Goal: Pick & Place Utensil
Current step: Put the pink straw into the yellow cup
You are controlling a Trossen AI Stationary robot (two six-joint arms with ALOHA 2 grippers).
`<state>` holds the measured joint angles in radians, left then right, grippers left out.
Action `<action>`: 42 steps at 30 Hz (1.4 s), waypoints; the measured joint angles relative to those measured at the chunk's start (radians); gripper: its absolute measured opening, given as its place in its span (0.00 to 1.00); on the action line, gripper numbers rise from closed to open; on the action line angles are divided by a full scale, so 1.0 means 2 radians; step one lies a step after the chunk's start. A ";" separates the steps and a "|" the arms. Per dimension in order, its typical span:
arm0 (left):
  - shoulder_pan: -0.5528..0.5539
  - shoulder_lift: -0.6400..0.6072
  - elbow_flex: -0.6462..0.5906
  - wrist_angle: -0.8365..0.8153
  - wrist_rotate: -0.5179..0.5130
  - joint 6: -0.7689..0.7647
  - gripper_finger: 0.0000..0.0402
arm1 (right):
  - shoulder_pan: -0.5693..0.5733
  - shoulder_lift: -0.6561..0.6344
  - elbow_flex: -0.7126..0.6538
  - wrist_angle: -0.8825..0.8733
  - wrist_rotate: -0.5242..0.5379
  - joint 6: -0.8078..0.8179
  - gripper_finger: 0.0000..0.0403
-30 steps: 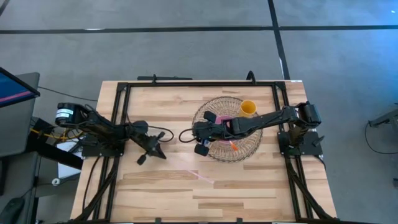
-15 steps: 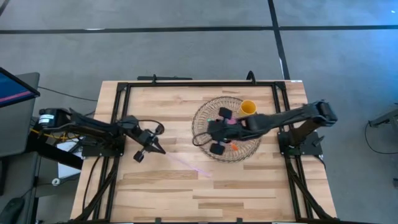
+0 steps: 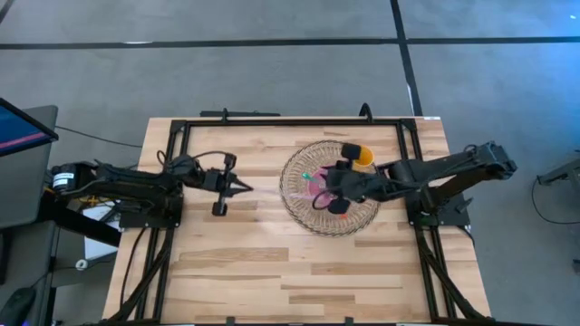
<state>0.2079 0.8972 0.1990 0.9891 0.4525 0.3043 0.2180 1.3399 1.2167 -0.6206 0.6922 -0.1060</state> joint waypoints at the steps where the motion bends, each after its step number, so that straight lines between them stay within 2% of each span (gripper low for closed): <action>1: 0.006 0.005 0.007 0.000 -0.001 0.004 0.02 | -0.007 -0.002 -0.015 0.035 -0.015 -0.029 0.20; 4: 0.024 0.020 0.030 0.000 -0.010 0.023 0.02 | -0.031 -0.006 -0.060 0.144 -0.060 -0.093 0.20; 6: 0.037 0.029 0.039 -0.001 -0.013 0.031 0.02 | -0.044 -0.008 -0.084 0.203 -0.070 -0.119 0.20; 10: 0.060 0.044 0.046 -0.001 -0.017 0.032 0.02 | -0.064 -0.026 -0.115 0.243 -0.070 -0.138 0.20; 16: 0.082 0.076 0.046 -0.001 -0.017 0.029 0.02 | -0.072 -0.105 -0.121 0.162 -0.074 -0.087 0.20; 20: 0.088 0.093 0.046 0.000 -0.017 0.029 0.02 | -0.072 -0.155 -0.130 0.149 -0.108 -0.059 0.20; 24: 0.087 0.097 0.046 0.004 -0.018 0.029 0.02 | -0.072 -0.198 -0.217 0.269 -0.125 -0.098 0.20; 28: 0.085 0.095 0.046 0.005 -0.018 0.027 0.02 | -0.086 -0.224 -0.321 0.508 -0.131 -0.193 0.20; 32: 0.085 0.095 0.046 0.015 -0.019 0.027 0.02 | -0.111 -0.225 -0.382 0.707 -0.156 -0.191 0.20; 34: 0.085 0.095 0.046 0.026 -0.019 0.027 0.02 | -0.121 -0.219 -0.391 0.739 -0.169 -0.175 0.20; 39: 0.085 0.095 0.046 0.037 -0.019 0.027 0.02 | -0.134 -0.199 -0.392 0.734 -0.180 -0.119 0.20; 42: 0.085 0.095 0.046 0.038 -0.021 0.027 0.02 | -0.138 -0.182 -0.392 0.736 -0.195 -0.120 0.20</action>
<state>0.3779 1.0874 0.2909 1.0641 0.4112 0.3588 -0.0574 0.9765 0.4320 0.8505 0.3021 -0.3453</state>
